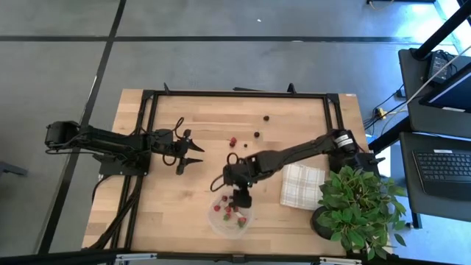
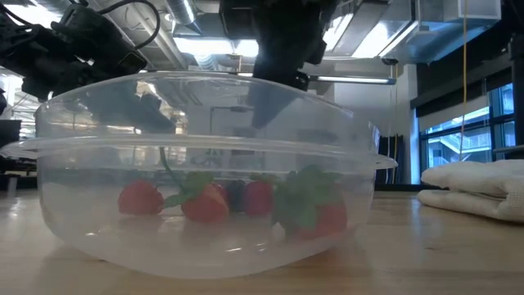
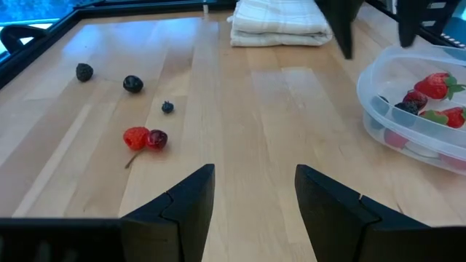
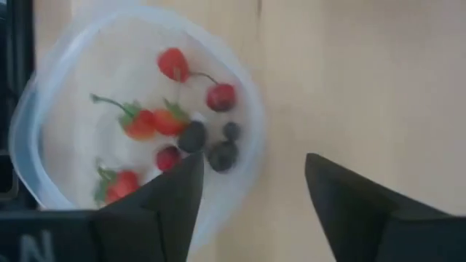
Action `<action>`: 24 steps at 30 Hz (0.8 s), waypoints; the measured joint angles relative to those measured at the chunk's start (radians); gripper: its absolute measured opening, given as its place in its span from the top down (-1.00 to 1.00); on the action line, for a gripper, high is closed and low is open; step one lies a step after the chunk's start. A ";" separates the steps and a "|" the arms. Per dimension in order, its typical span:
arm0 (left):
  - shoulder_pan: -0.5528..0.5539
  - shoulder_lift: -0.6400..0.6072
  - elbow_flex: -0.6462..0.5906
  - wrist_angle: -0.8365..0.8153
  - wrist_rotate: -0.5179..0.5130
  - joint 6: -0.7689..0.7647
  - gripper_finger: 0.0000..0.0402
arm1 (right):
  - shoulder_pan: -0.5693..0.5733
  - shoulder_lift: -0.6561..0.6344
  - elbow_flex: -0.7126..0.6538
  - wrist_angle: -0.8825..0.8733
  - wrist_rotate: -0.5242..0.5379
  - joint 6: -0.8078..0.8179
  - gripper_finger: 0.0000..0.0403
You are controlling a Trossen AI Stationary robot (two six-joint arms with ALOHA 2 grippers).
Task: Pick and placing Produce into tupperware
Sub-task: Put the blueberry in the bottom transparent bin
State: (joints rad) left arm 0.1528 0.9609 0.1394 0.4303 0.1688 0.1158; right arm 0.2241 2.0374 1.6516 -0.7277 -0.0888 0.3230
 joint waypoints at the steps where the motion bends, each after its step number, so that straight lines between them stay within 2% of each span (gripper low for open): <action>1: 0.000 0.000 0.000 0.000 0.000 0.000 0.08 | -0.008 -0.009 0.000 -0.018 0.000 -0.024 -0.22; 5: 0.000 0.000 0.000 -0.006 0.000 0.000 0.08 | -0.029 -0.027 0.001 -0.029 0.000 -0.070 -0.32; 10: 0.000 0.000 0.000 -0.011 -0.001 0.000 0.08 | -0.031 -0.027 0.001 -0.032 0.013 -0.065 -0.34; 13: 0.000 0.000 0.000 -0.011 -0.002 0.001 0.08 | -0.041 -0.027 0.001 -0.089 0.143 -0.023 -0.34; 15: 0.000 0.000 0.000 -0.011 -0.002 0.003 0.08 | -0.064 -0.027 0.001 -0.147 0.191 -0.011 -0.34; 20: 0.000 0.000 0.000 -0.011 -0.003 0.003 0.08 | -0.144 -0.026 -0.017 -0.208 0.192 -0.015 -0.34; 24: 0.000 0.000 0.000 -0.011 -0.003 0.002 0.08 | -0.221 -0.026 -0.020 -0.218 0.190 -0.090 -0.34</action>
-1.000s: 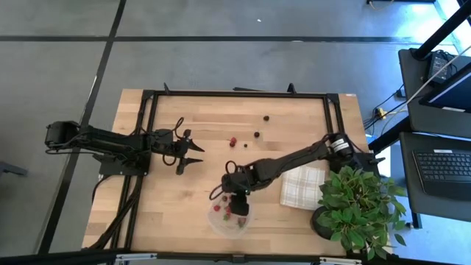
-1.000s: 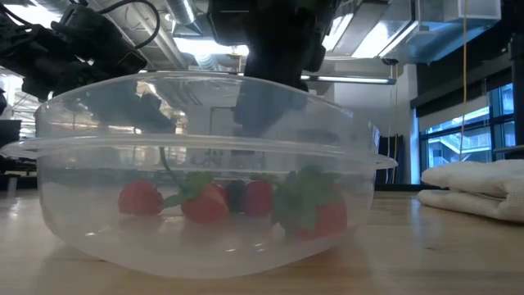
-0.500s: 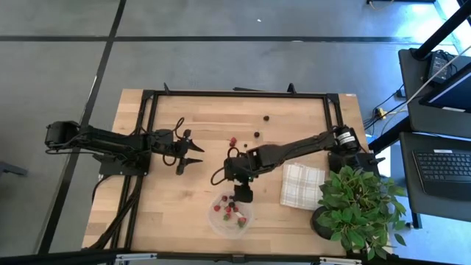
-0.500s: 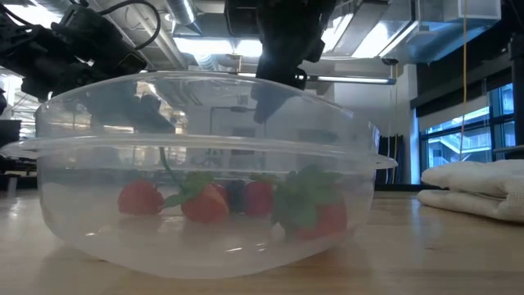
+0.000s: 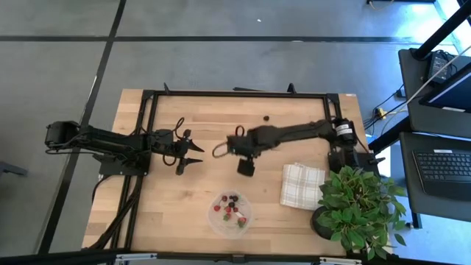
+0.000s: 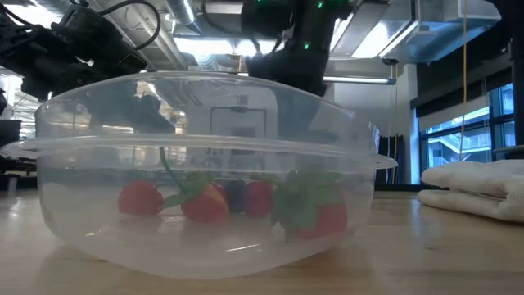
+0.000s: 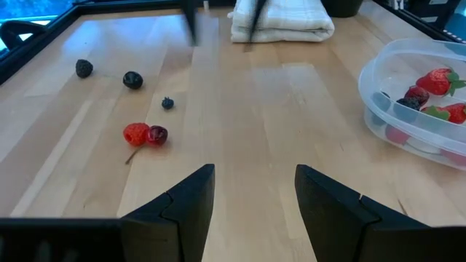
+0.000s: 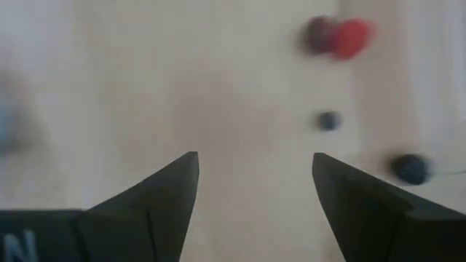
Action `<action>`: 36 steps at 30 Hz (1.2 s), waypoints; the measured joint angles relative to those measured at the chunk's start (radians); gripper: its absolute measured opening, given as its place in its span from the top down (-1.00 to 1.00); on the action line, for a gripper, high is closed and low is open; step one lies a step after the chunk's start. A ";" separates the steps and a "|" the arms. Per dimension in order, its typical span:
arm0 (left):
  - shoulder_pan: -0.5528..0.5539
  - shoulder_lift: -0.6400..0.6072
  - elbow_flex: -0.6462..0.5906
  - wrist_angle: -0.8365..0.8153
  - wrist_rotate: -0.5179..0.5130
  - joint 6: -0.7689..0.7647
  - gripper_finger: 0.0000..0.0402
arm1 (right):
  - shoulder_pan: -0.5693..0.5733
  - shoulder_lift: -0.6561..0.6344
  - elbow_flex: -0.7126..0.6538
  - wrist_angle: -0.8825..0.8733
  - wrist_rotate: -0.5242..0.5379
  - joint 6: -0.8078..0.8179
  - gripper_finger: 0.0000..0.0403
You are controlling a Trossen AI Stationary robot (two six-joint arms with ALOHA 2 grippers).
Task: Pick and placing Produce into tupperware
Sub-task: Put the blueberry in the bottom transparent bin
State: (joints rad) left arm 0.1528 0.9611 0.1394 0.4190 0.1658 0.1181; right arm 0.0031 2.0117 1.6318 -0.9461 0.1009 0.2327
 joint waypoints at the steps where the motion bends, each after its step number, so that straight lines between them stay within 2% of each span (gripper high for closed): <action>1: 0.000 0.000 0.000 0.000 0.000 0.000 0.08 | -0.019 0.000 0.000 0.004 0.002 -0.026 -0.34; 6: 0.000 0.000 0.000 -0.001 0.000 0.000 0.08 | -0.103 0.000 0.000 0.027 0.004 -0.094 -0.34; 11: 0.000 0.000 0.000 -0.004 -0.001 -0.001 0.08 | -0.167 0.010 -0.005 0.038 0.003 -0.062 -0.34; 13: 0.000 0.000 0.000 -0.006 -0.002 -0.001 0.08 | -0.179 0.009 -0.027 0.092 0.004 -0.055 -0.34; 36: 0.000 0.000 0.000 -0.010 -0.001 0.008 0.08 | -0.184 0.009 -0.285 0.411 0.000 -0.027 -0.34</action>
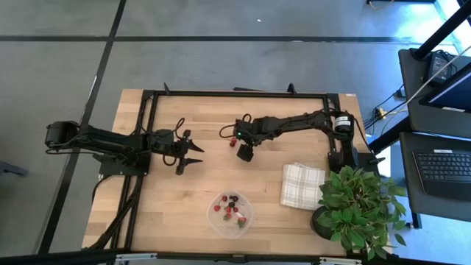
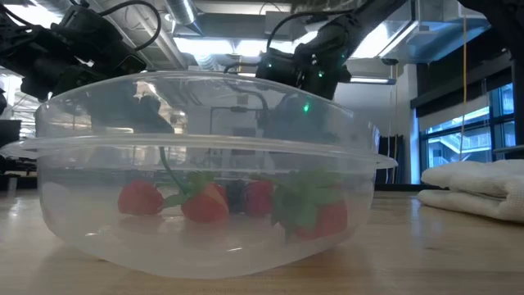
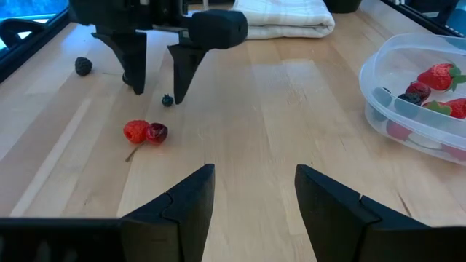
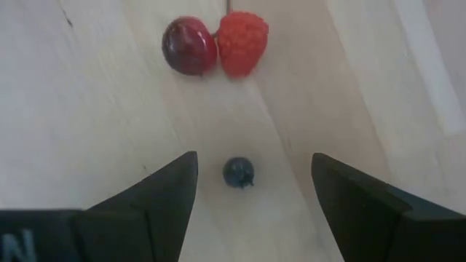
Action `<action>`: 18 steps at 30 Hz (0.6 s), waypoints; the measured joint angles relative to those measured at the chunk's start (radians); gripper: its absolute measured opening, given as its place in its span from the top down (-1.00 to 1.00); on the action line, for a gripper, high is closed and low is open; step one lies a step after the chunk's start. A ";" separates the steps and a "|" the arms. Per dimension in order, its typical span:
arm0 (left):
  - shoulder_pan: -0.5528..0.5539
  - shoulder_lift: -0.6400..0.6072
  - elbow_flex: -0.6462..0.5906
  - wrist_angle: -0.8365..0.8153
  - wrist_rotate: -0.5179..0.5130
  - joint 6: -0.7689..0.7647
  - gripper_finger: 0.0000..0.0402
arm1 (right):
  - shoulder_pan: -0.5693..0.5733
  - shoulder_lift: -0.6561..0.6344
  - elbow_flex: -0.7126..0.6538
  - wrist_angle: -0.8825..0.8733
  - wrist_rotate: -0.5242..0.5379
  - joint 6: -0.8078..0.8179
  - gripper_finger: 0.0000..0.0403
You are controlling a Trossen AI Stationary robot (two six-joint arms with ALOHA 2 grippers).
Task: Pick and placing Produce into tupperware
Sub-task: Put the blueberry in the bottom transparent bin
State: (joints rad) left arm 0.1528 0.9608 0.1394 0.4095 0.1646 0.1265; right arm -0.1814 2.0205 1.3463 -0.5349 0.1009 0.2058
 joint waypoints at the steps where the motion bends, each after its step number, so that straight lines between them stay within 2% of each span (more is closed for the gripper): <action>1: 0.000 0.000 0.000 0.000 0.000 0.000 0.08 | 0.000 0.000 -0.008 0.013 0.000 0.000 -0.34; 13: 0.000 0.000 0.000 0.001 0.000 0.001 0.08 | -0.026 0.029 -0.010 0.029 -0.004 0.017 -0.34; 18: 0.000 0.000 0.000 -0.003 0.000 0.005 0.08 | -0.033 0.047 -0.006 0.005 -0.045 0.034 -0.34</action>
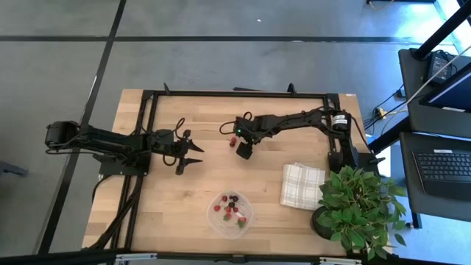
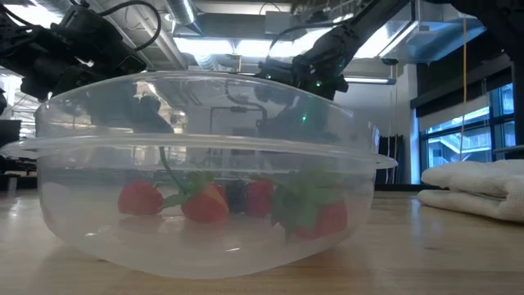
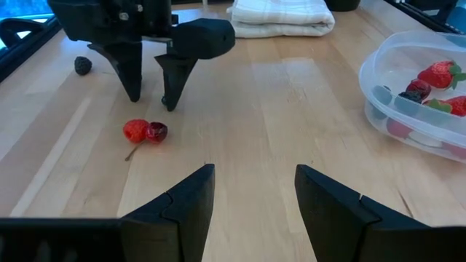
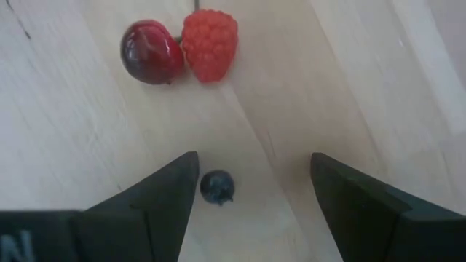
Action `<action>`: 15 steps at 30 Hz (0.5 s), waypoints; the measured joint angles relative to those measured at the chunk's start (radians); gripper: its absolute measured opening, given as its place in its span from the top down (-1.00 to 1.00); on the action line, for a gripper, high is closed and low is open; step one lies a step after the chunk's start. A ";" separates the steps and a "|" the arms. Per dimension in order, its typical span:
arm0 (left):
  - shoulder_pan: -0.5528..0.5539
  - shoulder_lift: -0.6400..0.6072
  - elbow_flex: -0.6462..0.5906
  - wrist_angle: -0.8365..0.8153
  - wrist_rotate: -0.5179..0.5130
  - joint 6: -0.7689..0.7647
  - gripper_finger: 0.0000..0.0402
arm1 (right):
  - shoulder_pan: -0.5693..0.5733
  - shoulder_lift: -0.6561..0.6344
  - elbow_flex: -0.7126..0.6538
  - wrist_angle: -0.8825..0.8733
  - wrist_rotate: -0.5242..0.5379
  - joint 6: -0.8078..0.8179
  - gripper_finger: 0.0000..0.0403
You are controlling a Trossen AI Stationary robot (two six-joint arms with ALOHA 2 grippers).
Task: Pick and placing Produce into tupperware
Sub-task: Put the blueberry in the bottom transparent bin
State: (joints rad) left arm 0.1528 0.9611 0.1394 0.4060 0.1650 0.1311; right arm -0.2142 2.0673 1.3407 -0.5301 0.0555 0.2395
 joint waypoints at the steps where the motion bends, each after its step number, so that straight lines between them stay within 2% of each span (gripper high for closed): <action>1: 0.000 0.000 0.000 -0.001 0.000 0.002 0.08 | 0.001 0.000 0.000 -0.006 0.000 0.005 -0.34; 15: 0.000 0.000 0.000 -0.005 0.000 0.003 0.08 | 0.001 0.004 0.008 -0.038 -0.020 0.035 -0.34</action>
State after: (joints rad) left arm 0.1528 0.9611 0.1394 0.4007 0.1650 0.1338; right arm -0.2130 2.0712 1.3487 -0.5678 0.0357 0.2749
